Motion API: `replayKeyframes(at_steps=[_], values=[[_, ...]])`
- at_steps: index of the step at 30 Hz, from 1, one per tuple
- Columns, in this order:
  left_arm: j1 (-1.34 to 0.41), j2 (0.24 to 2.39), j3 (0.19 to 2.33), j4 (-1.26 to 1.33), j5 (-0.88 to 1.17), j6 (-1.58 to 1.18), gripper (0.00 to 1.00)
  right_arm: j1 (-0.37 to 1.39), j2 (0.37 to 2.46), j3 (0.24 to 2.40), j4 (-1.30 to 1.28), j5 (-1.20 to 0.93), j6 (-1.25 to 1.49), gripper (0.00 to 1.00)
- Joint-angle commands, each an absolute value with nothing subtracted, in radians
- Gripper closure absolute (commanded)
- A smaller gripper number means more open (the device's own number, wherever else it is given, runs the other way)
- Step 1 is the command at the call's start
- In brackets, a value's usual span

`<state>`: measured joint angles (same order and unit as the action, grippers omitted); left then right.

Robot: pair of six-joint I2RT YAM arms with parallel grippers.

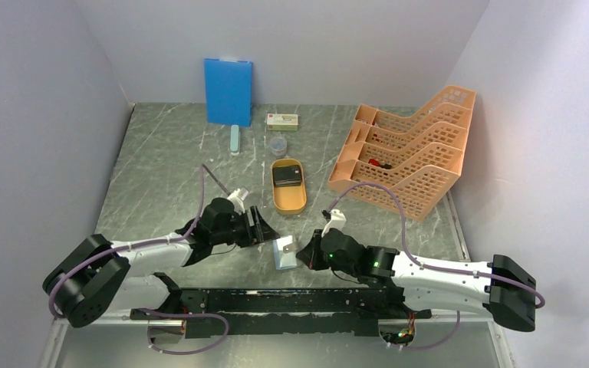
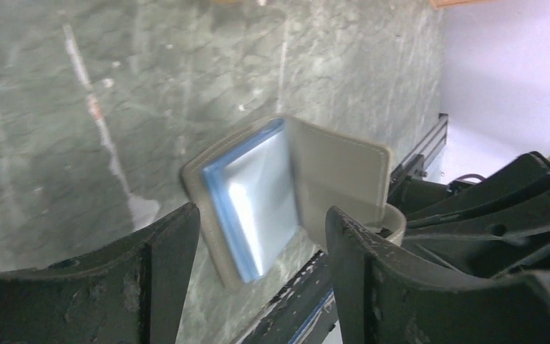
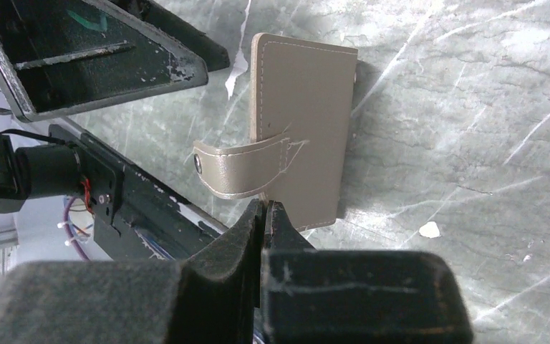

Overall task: Put the credit cards into the card holder
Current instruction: Open the card holder at the center of the board.

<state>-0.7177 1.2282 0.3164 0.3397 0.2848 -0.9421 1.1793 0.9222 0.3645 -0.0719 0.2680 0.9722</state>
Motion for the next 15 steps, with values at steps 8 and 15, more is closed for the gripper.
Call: replayKeyframes(at_steps=[8,15], values=[[-0.826,1.4,0.413,0.519,0.291,-0.996,0.59,1.176,0.912,0.362,-0.029,0.265,0.985,1.0],[-0.832,1.474,0.386,0.47,0.238,-0.99,0.92,1.175,0.912,0.376,-0.14,0.317,1.008,1.0]])
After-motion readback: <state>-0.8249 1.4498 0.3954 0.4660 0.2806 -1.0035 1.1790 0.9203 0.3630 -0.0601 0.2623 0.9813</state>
